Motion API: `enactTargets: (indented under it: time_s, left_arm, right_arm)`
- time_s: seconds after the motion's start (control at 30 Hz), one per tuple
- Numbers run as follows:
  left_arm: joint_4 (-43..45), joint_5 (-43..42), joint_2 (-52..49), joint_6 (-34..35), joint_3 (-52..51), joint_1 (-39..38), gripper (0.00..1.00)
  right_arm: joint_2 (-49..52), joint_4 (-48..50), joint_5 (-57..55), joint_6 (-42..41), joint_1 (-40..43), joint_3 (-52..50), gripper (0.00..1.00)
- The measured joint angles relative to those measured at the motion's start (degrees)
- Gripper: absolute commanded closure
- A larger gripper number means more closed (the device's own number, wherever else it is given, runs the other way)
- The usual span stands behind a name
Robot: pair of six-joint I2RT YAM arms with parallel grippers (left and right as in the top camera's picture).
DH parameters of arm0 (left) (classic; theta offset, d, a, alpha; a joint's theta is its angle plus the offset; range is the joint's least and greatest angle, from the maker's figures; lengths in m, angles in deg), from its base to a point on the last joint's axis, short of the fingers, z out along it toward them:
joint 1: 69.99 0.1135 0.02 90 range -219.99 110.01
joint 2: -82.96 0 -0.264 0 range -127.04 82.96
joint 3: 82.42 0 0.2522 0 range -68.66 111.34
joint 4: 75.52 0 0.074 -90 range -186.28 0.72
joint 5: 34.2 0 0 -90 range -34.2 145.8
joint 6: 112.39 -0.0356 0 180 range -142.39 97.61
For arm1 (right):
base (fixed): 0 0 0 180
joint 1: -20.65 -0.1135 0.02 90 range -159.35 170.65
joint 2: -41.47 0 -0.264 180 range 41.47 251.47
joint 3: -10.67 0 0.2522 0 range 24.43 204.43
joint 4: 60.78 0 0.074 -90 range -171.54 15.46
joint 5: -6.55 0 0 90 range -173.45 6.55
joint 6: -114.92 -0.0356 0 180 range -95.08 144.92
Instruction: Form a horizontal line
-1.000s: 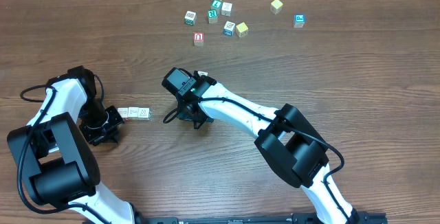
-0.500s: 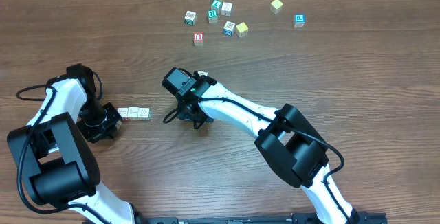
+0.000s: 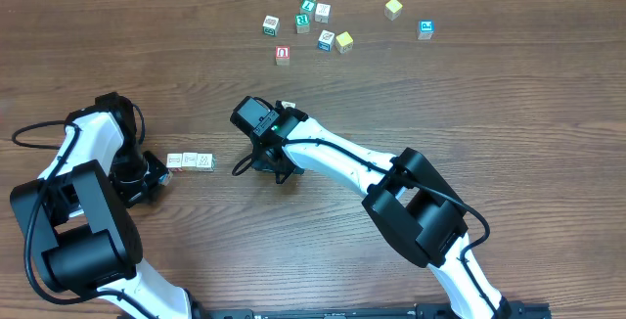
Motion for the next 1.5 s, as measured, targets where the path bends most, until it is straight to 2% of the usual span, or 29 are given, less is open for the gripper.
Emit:
enactTargets:
  time_s: [0.23,0.33,0.4,0.77,1.0,1.5]
  left_arm:
    - [-3.41,-14.27,0.00,-6.32,-0.02,0.00,0.96]
    - [5.09,-20.70,0.04,-8.66,-0.26,0.00,0.96]
    - [6.29,-21.07,0.04,-8.72,-0.26,0.00,0.96]
    - [1.14,-19.10,0.04,-8.81,-0.26,0.00,0.96]
    - [1.81,-10.69,0.04,-7.41,-0.26,0.00,0.96]
    - [3.15,-2.75,0.04,-5.88,-0.26,0.00,0.96]
  right_arm:
    - [0.00,-0.11,-0.07,0.00,0.00,0.02,0.88]
    - [0.00,-0.24,-0.13,0.02,0.00,0.00,0.88]
    - [0.00,-0.39,-0.17,0.00,0.00,0.02,0.88]
    - [0.00,-0.39,-0.20,0.00,0.00,0.04,0.88]
    - [0.00,-0.44,-0.20,0.02,0.00,0.04,0.88]
    - [0.00,-0.52,-0.63,0.00,0.00,0.07,0.88]
